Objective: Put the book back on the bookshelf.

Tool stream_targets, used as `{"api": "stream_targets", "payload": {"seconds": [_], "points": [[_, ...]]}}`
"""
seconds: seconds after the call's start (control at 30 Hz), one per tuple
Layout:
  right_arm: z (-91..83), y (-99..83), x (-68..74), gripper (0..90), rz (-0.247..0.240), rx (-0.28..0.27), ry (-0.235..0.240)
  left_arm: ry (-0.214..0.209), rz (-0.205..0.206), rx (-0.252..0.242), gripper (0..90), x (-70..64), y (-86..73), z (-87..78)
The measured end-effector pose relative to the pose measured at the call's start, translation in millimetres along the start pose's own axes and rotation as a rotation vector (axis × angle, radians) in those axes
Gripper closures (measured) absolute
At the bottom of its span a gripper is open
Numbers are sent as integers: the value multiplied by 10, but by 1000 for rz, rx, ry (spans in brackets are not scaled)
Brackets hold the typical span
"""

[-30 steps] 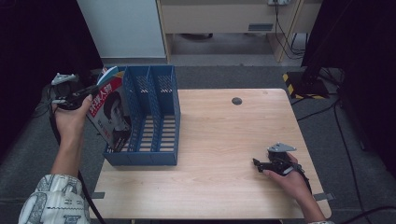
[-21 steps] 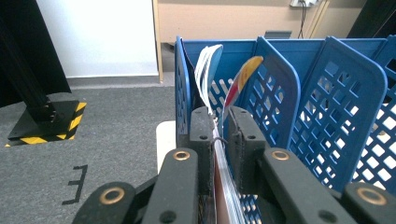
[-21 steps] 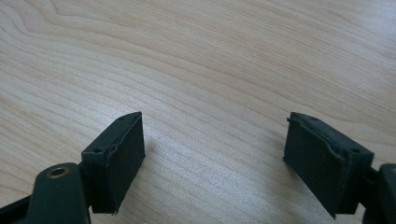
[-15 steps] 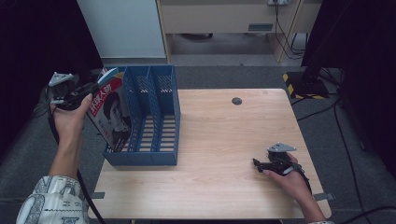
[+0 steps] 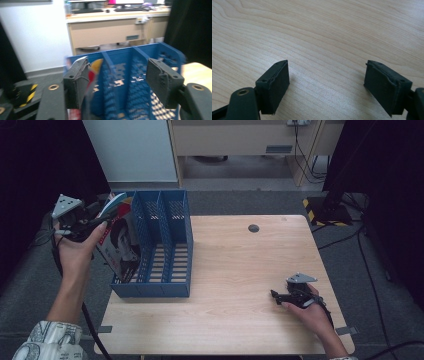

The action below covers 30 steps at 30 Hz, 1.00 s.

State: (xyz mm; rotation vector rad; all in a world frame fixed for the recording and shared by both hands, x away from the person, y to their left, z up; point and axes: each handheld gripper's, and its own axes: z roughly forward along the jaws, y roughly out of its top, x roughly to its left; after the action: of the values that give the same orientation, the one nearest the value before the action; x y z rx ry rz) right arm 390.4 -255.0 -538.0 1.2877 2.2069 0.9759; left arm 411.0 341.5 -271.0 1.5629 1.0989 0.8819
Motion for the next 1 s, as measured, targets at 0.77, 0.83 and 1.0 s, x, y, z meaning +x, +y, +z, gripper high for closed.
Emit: {"api": "stream_targets", "payload": {"seconds": [0.77, 0.83, 1.0], "points": [[-8, -5, 7, 202, -2, 2, 2, -242, 76, 126, 25, -867, -197, 321], [-8, -5, 7, 202, -2, 2, 2, -257, 86, 139, 21, -935, -226, 345], [-8, -4, 7, 199, -2, 3, 3, -289, 99, 162, 20, -1084, -274, 410]]}}
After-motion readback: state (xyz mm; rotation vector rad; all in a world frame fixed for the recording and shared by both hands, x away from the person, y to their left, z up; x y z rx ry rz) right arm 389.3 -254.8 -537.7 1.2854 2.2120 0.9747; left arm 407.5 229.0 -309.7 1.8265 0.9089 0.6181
